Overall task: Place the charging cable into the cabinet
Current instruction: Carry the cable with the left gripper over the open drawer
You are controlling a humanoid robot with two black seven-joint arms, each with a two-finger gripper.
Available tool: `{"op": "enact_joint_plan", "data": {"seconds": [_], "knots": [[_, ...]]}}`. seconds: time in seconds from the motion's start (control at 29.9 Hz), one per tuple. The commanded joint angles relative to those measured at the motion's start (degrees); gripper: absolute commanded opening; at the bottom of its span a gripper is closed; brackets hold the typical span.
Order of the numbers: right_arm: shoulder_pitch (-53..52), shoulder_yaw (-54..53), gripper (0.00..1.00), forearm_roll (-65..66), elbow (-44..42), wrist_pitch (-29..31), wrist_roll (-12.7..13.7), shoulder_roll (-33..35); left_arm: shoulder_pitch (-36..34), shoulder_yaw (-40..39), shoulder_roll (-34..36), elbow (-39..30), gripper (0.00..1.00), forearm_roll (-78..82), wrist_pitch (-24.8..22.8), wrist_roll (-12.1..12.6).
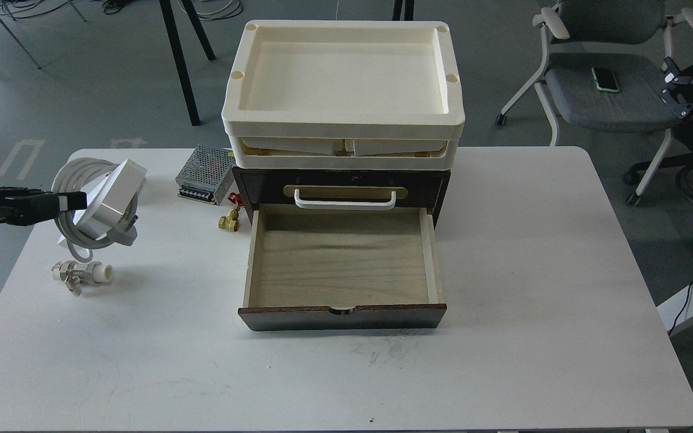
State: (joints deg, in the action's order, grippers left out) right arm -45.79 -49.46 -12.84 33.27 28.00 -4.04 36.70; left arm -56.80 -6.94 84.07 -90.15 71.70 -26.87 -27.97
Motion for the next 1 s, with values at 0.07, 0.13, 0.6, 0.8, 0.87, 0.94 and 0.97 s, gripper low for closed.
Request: {"op": "enact_joint_plan", "data": {"seconds": [0.07, 0.13, 0.6, 0.8, 0.87, 0.94, 0.97], "knots": [[0.0, 0.42, 1.0, 0.01, -0.05, 0.0, 0.0, -0.58, -0.06, -0.18, -5.23, -4.59, 0.0, -11.92, -1.13, -0.03], [0.0, 0.42, 1.0, 0.09, -0.31, 0.0, 0.0, -0.75, -0.06, -0.53, -5.93, -7.48, 0.0, -14.74, -1.13, -0.03], [-0.26, 0.33, 1.0, 0.09, -0.49, 0.0, 0.0, -0.84, 1.69, 0.61, -23.34, -5.92, 0.0, -15.99, 11.48, -0.03], [-0.09, 0.24, 1.0, 0.09, -0.49, 0.0, 0.0, -0.75, 3.8, 3.24, -24.75, -5.83, 0.0, -11.06, 18.86, -0.03], [0.0, 0.42, 1.0, 0.09, -0.49, 0.0, 0.0, -0.75, 3.89, 4.39, -24.75, -5.83, 0.0, -9.05, 20.88, -0.03], [0.0, 0.51, 1.0, 0.09, -0.49, 0.0, 0.0, -0.75, 3.89, 5.26, -24.75, -5.74, 0.0, -7.2, 22.55, -0.03], [0.0, 0.51, 1.0, 0.09, -0.49, 0.0, 0.0, -0.84, 3.89, 5.7, -24.66, -5.65, 0.0, -6.58, 23.08, -0.03]]}}
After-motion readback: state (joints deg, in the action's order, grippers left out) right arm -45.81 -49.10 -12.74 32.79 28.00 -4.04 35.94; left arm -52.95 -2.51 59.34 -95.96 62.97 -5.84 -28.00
